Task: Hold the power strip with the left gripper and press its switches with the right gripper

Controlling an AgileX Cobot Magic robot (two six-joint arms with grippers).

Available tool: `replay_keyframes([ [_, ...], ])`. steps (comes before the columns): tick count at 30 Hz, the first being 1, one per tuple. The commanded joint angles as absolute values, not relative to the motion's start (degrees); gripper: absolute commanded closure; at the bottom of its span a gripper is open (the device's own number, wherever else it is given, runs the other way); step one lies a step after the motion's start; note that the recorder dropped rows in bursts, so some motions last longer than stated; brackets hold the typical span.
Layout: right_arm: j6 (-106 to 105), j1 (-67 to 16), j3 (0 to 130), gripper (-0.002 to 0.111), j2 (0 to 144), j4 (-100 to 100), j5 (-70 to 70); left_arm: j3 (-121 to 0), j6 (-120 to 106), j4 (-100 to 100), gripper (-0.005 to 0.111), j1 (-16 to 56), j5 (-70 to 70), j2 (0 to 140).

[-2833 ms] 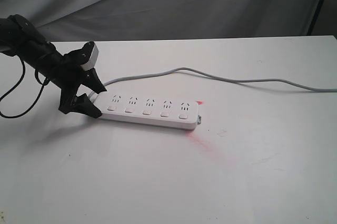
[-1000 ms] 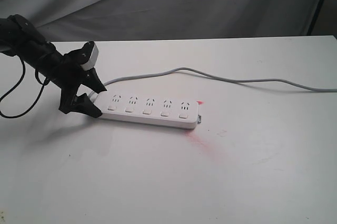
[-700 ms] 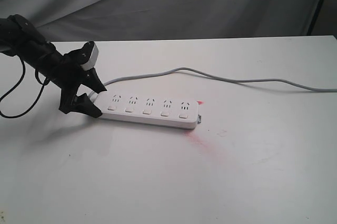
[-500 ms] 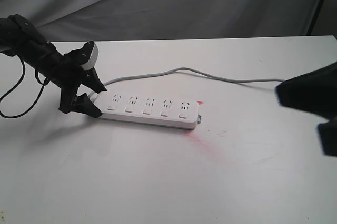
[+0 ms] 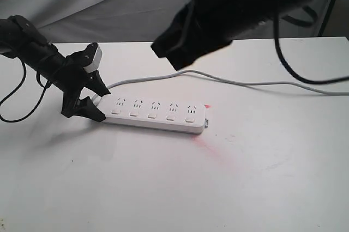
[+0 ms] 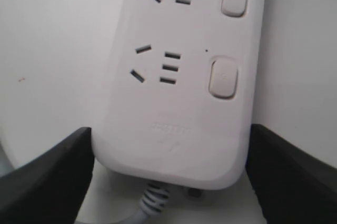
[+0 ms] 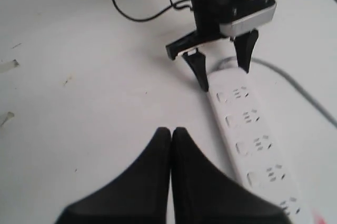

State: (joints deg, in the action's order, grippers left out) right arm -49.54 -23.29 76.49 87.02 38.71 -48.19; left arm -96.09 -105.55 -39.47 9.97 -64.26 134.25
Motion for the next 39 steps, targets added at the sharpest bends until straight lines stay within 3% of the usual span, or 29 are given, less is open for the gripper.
replay_keyframes([
  [1, -51.44, -23.61, 86.15, 0.108, 94.9, 39.44, -49.77, -96.29, -105.05, -40.01, 0.037, 10.34, -62.94, 134.3],
  [8, -59.84, -27.03, 95.37, 0.108, 105.62, 39.46, -51.35, -96.29, -105.05, -40.01, 0.037, 10.34, -62.94, 134.3],
  [25, -78.23, -28.95, 95.5, 0.108, 126.44, 50.49, -34.58, -96.29, -105.05, -40.01, 0.037, 10.34, -62.94, 134.3],
  [34, -80.96, -28.47, 95.5, 0.108, 129.55, 53.68, -28.24, -96.29, -105.05, -40.01, 0.037, 10.34, -62.94, 134.3],
  [39, -83.6, -28.59, 95.5, 0.081, 129.43, 55.55, -25.7, -96.29, -105.05, -40.01, 0.037, 10.34, -62.94, 134.3],
])
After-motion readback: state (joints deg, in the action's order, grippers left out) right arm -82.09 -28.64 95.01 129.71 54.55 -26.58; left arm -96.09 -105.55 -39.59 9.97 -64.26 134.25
